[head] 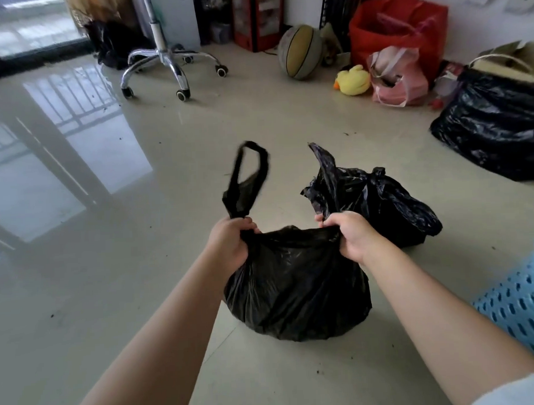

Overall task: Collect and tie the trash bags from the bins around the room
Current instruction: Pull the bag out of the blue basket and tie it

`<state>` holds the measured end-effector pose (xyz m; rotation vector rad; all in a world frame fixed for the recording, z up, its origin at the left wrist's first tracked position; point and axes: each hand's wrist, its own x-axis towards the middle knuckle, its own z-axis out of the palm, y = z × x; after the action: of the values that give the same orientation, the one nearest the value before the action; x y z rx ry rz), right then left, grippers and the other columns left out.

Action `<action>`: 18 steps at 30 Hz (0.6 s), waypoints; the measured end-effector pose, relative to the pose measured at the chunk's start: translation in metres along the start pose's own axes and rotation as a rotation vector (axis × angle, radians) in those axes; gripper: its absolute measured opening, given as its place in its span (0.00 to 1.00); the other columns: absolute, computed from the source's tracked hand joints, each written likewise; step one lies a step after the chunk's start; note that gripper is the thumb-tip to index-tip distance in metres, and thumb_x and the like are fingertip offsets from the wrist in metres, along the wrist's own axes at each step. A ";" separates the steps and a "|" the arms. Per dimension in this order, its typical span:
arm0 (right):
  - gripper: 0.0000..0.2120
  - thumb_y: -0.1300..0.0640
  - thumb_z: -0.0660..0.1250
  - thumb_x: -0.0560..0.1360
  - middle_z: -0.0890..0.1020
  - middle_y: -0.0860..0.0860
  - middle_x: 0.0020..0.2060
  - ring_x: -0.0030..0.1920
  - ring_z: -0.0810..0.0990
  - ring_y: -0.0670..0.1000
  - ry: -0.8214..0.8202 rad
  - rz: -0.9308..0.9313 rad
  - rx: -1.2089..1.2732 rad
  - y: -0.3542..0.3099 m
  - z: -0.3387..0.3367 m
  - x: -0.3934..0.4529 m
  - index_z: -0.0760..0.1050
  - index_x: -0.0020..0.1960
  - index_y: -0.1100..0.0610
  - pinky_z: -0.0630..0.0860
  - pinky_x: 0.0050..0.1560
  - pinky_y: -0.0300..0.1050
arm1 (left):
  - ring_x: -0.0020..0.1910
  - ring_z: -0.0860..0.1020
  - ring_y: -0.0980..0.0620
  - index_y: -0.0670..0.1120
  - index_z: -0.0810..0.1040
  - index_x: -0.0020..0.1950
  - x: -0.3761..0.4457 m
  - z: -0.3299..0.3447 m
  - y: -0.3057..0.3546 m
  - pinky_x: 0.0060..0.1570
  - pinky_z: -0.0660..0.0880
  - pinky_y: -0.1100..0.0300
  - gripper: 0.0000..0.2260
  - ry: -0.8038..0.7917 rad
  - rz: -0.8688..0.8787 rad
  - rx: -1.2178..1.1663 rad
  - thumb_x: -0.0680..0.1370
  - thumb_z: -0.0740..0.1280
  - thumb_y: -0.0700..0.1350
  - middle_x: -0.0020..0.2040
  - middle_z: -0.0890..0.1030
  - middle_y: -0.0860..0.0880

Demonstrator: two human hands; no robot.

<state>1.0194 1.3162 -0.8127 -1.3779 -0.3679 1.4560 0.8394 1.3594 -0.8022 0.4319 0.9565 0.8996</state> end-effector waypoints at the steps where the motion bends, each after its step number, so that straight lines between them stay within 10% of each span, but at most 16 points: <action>1: 0.16 0.67 0.50 0.79 0.69 0.53 0.31 0.23 0.74 0.44 -0.004 -0.042 -0.047 0.001 0.001 0.002 0.68 0.36 0.60 0.71 0.26 0.33 | 0.30 0.66 0.51 0.41 0.67 0.38 0.001 -0.002 -0.001 0.32 0.68 0.65 0.14 -0.001 0.012 0.045 0.78 0.49 0.28 0.33 0.66 0.45; 7: 0.16 0.60 0.48 0.82 0.83 0.53 0.32 0.31 0.84 0.44 -0.135 -0.203 0.188 -0.009 0.022 0.008 0.69 0.39 0.58 0.79 0.37 0.38 | 0.28 0.83 0.51 0.42 0.70 0.39 -0.008 -0.005 0.010 0.39 0.77 0.53 0.14 -0.083 0.088 -0.122 0.82 0.53 0.42 0.26 0.82 0.46; 12: 0.18 0.57 0.46 0.81 0.66 0.46 0.15 0.16 0.68 0.43 -0.261 -0.150 0.410 -0.005 0.035 -0.006 0.66 0.36 0.58 0.74 0.23 0.33 | 0.16 0.70 0.53 0.44 0.64 0.33 -0.012 -0.003 0.010 0.41 0.70 0.58 0.18 -0.125 0.015 -0.479 0.82 0.50 0.45 0.16 0.64 0.51; 18: 0.20 0.48 0.44 0.76 0.63 0.48 0.16 0.15 0.59 0.44 -0.255 0.036 0.090 0.002 0.024 -0.003 0.65 0.35 0.58 0.54 0.20 0.32 | 0.20 0.62 0.52 0.44 0.62 0.36 -0.002 0.001 -0.008 0.19 0.69 0.65 0.11 0.185 -0.182 0.205 0.79 0.55 0.40 0.26 0.60 0.47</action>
<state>0.9970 1.3232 -0.8060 -1.1352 -0.4358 1.6631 0.8429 1.3532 -0.8057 0.4322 1.2443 0.6874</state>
